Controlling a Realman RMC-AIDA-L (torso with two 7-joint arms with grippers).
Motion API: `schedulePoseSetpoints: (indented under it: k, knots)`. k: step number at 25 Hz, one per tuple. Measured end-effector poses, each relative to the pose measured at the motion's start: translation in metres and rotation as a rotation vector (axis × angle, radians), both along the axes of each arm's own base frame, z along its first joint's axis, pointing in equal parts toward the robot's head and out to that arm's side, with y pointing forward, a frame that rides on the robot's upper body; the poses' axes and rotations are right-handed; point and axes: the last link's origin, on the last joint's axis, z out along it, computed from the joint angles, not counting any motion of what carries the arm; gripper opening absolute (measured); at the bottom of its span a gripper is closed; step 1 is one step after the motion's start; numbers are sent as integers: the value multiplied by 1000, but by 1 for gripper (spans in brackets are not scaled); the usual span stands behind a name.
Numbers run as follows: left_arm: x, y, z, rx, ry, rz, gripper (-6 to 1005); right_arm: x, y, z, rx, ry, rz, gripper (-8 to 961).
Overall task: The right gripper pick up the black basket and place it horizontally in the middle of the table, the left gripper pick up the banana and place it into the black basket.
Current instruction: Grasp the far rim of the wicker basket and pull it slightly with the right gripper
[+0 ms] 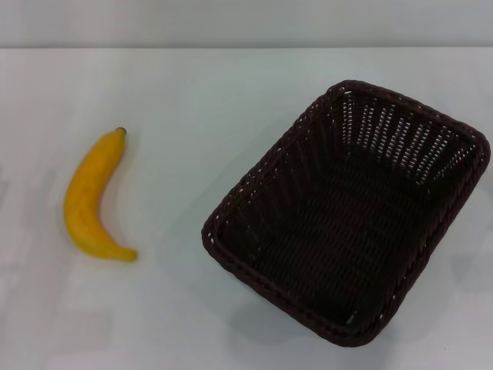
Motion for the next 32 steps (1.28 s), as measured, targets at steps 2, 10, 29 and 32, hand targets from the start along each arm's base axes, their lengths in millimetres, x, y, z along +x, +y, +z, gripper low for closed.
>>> schedulePoseSetpoints:
  k: [2,10,29,32]
  knots:
    - [0,0,0,0,0,0,875,0,0,0,0,0,-1,815]
    - [0,0,0,0,0,0,875,1,-2,0,4,7,-3,815]
    - [-5,-7,0,-1,0,22,875,-66,42,53,-533,-1,265,807]
    - [-7,-10,0,-2,1,30,875,-92,52,70,-650,-39,240,803]
